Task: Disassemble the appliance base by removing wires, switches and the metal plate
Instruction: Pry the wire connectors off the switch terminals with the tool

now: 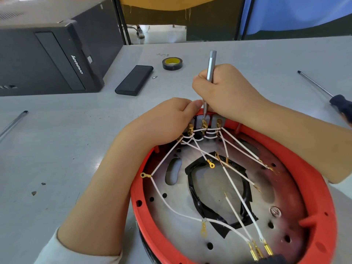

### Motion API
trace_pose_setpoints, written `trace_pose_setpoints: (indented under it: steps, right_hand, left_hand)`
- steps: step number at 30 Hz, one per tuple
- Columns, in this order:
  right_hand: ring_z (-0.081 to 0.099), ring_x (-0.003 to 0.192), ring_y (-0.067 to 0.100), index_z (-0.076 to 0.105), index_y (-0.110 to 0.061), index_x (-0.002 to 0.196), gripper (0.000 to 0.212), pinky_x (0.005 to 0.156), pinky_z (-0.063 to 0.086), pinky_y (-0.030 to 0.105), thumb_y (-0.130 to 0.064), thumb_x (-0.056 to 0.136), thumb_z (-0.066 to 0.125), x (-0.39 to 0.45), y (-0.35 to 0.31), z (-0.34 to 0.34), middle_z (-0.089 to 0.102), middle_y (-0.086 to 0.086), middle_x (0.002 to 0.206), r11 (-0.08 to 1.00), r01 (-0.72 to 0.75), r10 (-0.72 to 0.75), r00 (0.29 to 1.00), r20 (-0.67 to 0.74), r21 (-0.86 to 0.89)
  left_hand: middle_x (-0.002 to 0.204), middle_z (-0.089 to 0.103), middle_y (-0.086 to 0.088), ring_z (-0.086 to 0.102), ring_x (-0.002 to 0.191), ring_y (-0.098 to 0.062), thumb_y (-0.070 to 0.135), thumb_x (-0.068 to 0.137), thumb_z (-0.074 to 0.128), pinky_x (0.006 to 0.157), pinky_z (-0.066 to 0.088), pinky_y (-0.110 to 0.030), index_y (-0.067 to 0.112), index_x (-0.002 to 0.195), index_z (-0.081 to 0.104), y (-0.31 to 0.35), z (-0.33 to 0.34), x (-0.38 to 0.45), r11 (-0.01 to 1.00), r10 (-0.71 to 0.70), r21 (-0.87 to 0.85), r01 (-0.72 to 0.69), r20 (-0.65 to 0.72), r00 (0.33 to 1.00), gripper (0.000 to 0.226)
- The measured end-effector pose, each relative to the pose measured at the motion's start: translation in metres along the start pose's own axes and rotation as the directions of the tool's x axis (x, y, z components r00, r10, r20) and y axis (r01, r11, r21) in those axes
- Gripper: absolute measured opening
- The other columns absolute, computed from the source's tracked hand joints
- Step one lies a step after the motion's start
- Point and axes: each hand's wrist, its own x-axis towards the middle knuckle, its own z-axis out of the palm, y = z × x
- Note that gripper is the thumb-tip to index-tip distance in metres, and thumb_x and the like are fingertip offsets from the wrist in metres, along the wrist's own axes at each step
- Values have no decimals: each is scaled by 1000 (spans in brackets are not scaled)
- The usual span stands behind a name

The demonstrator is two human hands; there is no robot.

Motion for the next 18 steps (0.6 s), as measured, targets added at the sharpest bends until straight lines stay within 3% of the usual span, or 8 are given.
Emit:
trace_pose_setpoints:
  steps: [2, 7, 10, 12, 14, 18]
  right_hand:
    - [26, 38, 10, 27, -16, 49, 43, 37, 21, 19, -14, 86, 47, 4, 0, 0, 25, -8, 34, 999, -44, 44, 998, 42, -12]
    - [29, 40, 10, 31, -12, 52, 42, 40, 23, 20, -14, 90, 47, 0, 1, -2, 30, -6, 40, 1000, -5, 4, 1000, 26, 14]
    - [40, 43, 11, 40, -7, 58, 41, 48, 35, 25, -19, 96, 47, -11, 3, -9, 38, 0, 45, 996, 76, -75, 997, -25, 44]
    - [47, 44, 9, 38, -13, 57, 43, 47, 37, 19, -21, 98, 48, -17, 4, -11, 41, -4, 44, 989, 139, -135, 988, -71, 55]
    - [51, 46, 10, 35, -19, 57, 43, 47, 36, 15, -21, 98, 48, -23, 4, -11, 41, -6, 44, 976, 212, -207, 972, -110, 44]
    - [43, 50, 15, 33, -21, 59, 41, 47, 30, 18, -21, 98, 47, -29, 3, -7, 33, -8, 47, 947, 313, -320, 941, -111, -75]
  left_hand:
    - [108, 65, -17, 59, 98, -27, 43, 101, 27, 81, 44, -31, 1, 113, 60, 0, 0, 0, 1000, -10, 5, 10, 10, 1000, 54]
    - [101, 65, -18, 59, 91, -28, 44, 101, 27, 75, 44, -29, 1, 109, 60, 0, 0, 1, 1000, -15, 4, 15, 4, 1000, 55]
    - [88, 65, -14, 58, 73, -18, 45, 100, 28, 67, 43, -21, 4, 106, 62, -1, 0, 1, 1000, 2, 10, -2, -7, 1000, 54]
    - [74, 60, -11, 47, 57, -9, 45, 100, 28, 57, 39, -18, 2, 102, 61, -1, 0, 1, 1000, 12, 18, -12, -10, 1000, 55]
    - [79, 60, -17, 45, 59, -9, 45, 100, 28, 61, 39, -22, 0, 101, 60, -1, -1, 0, 1000, 17, 20, -16, -10, 1000, 55]
    - [95, 64, -19, 55, 77, -23, 44, 100, 29, 79, 46, -34, 0, 105, 61, 0, -1, -1, 1000, 10, 0, -10, -2, 1000, 54]
